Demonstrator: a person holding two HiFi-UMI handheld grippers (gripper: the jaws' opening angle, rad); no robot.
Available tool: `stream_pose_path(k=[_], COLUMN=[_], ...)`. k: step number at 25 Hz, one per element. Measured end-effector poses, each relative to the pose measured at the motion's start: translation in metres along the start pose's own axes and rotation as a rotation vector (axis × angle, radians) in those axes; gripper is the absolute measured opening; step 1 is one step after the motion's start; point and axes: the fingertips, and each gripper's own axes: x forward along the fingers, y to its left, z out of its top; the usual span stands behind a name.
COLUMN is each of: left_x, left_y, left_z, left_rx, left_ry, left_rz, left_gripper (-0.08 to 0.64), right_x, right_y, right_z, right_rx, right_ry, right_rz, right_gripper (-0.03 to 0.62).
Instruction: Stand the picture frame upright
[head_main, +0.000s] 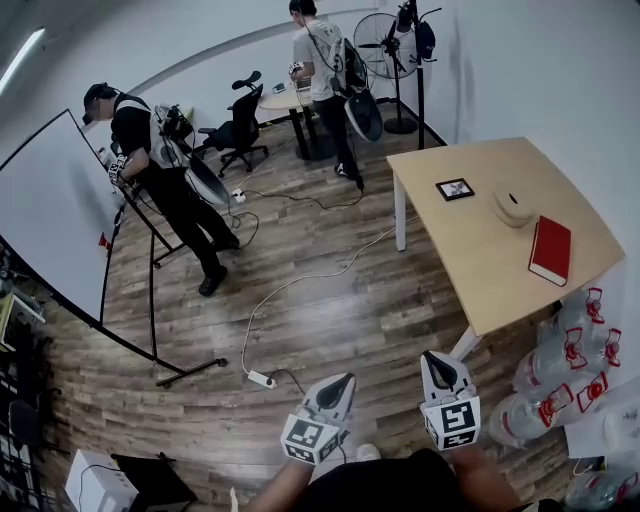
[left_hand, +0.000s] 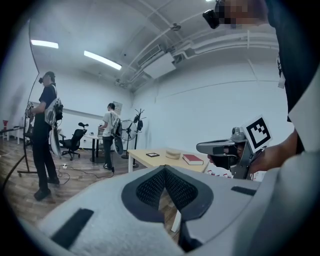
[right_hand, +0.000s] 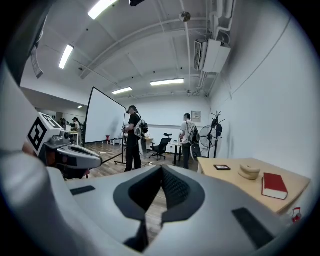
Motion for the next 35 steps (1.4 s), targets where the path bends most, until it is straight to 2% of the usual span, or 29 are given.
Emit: stream_pose_path(k=[8, 14, 21, 28, 35], left_x=[0.001, 0.028, 0.089, 0.165, 0.234], left_y=[0.045, 0.071, 0.102, 0.141, 0.178], left_z=[0.021, 0.022, 0.036, 0.055, 0.079], left_rx=[0.017, -0.007, 0.006, 0.016, 0.015], left_ry=[-0.031, -0.027, -0.026, -0.014, -0.017], left_rz=[-0.001, 0.004, 0.003, 0.013, 0.032], left_gripper=[-0.005, -0.005, -0.005, -0.005, -0.005], right_x=[0.045, 0.087, 0.142, 0.205, 0.265], right_y=[0.018, 0.011, -0.029, -0.093, -0.137], right_z=[0.041, 0.043, 0.046, 0.046, 0.049], right_rx=[-0.011, -0.015, 0.008, 0.042, 0.021], right_ry=[-0.032, -0.032, -0.020, 0.011, 0.046], right_rz=[0.019, 0.047, 0.068, 0.056, 0.086], right_gripper=[0.011, 0.010, 0.011, 0.011, 0.009])
